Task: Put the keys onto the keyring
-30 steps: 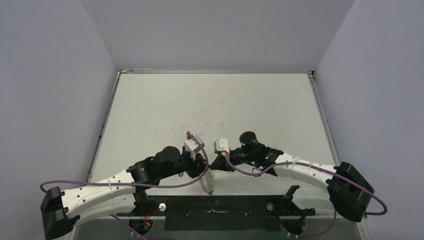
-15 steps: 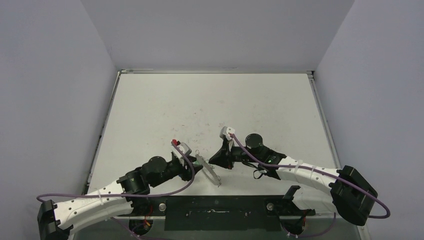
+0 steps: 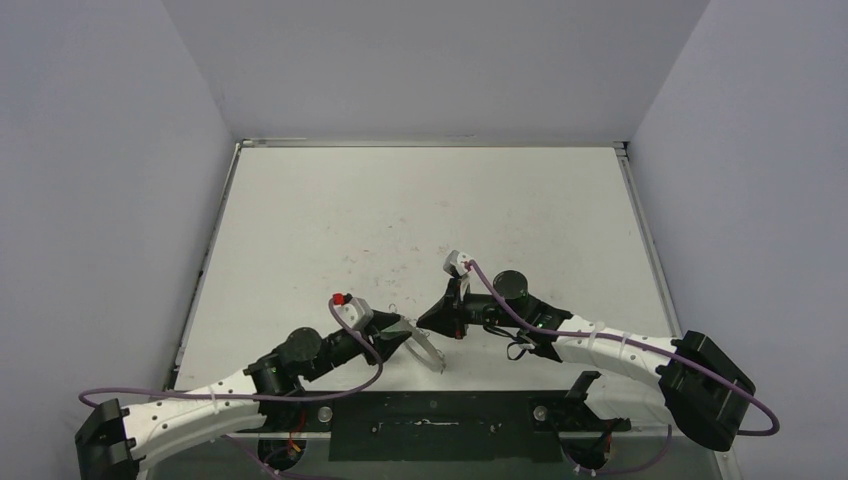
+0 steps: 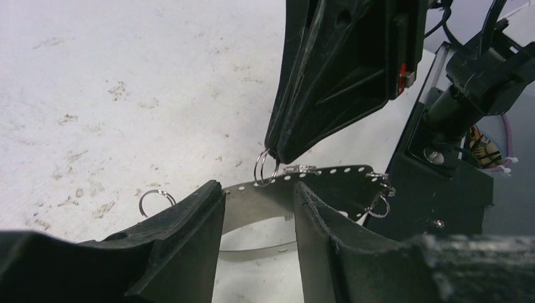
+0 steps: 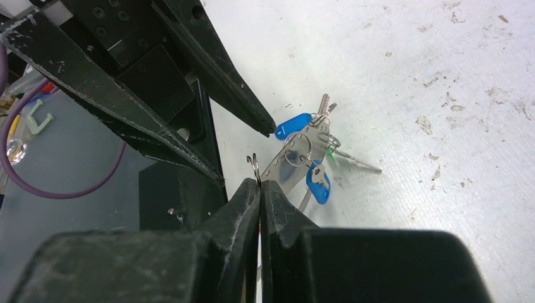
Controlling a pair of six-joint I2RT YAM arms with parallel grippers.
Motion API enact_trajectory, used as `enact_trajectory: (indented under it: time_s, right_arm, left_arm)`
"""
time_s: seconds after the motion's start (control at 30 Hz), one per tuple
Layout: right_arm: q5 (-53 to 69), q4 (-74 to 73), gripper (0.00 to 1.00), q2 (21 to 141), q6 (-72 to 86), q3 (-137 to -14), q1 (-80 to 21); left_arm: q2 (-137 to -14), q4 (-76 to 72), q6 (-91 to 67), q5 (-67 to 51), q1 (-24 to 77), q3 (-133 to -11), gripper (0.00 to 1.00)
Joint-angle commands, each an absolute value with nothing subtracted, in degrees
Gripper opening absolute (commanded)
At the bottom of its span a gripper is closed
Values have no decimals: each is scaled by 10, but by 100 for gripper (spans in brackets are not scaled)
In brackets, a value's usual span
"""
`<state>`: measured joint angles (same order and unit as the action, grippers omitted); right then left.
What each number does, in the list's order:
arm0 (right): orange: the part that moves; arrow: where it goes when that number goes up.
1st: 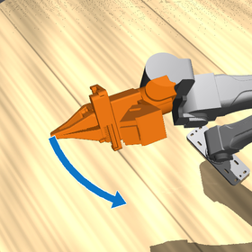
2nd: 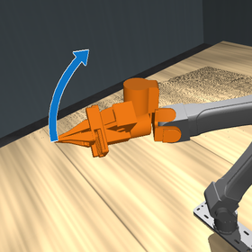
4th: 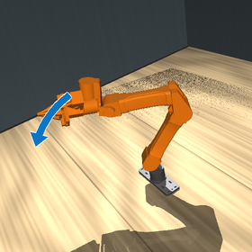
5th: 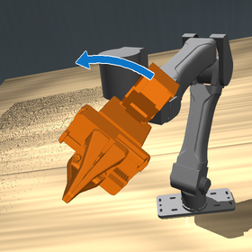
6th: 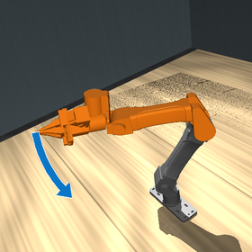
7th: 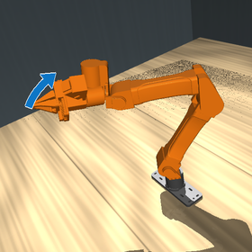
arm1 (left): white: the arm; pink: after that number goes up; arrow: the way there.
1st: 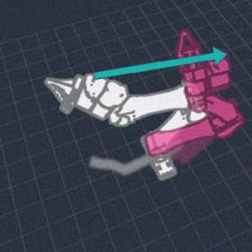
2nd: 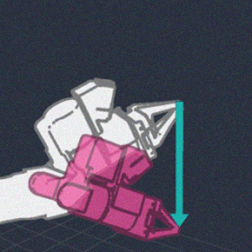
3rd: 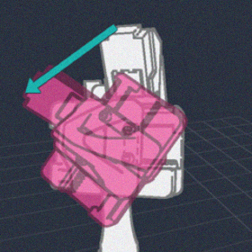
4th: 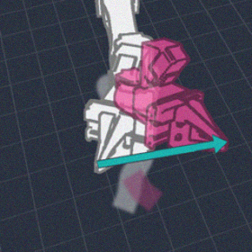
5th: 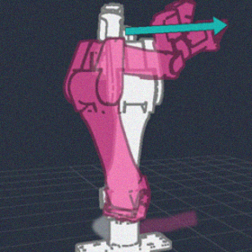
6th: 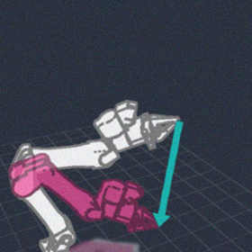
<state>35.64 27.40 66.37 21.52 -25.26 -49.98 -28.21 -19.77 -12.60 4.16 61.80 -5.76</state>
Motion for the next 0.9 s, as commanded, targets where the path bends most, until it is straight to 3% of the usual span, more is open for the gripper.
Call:
enact_trajectory:
  time_s: [0.0, 0.17, 0.27, 0.33, 0.4, 0.43, 0.77, 0.87]
  right_arm:
    - [361, 330, 0, 658, 223, -256, -504]
    - [366, 329, 0, 658, 222, -257, -507]
    - [371, 329, 0, 658, 220, -258, -506]
    - [373, 329, 0, 658, 219, -258, -507]
    - [373, 328, 0, 658, 220, -257, -507]
    - [374, 328, 0, 657, 220, -257, -507]
    - [374, 319, 0, 654, 212, -260, -508]
    - [369, 280, 26, 646, 189, -271, -507]
  left_arm:
    - [-316, -324, -119, 25, 621, -53, 41]
    - [-359, -361, -120, 22, 621, -56, 40]
    - [-372, -378, -117, 17, 621, -54, 33]
    - [-372, -384, -113, 12, 621, -52, 23]
    - [-368, -382, -109, 11, 621, -51, 4]
    - [-364, -379, -109, 12, 621, -50, 0]
    - [-288, -287, -107, 24, 621, -53, 0]
    - [-270, -221, -98, 21, 621, -75, 0]
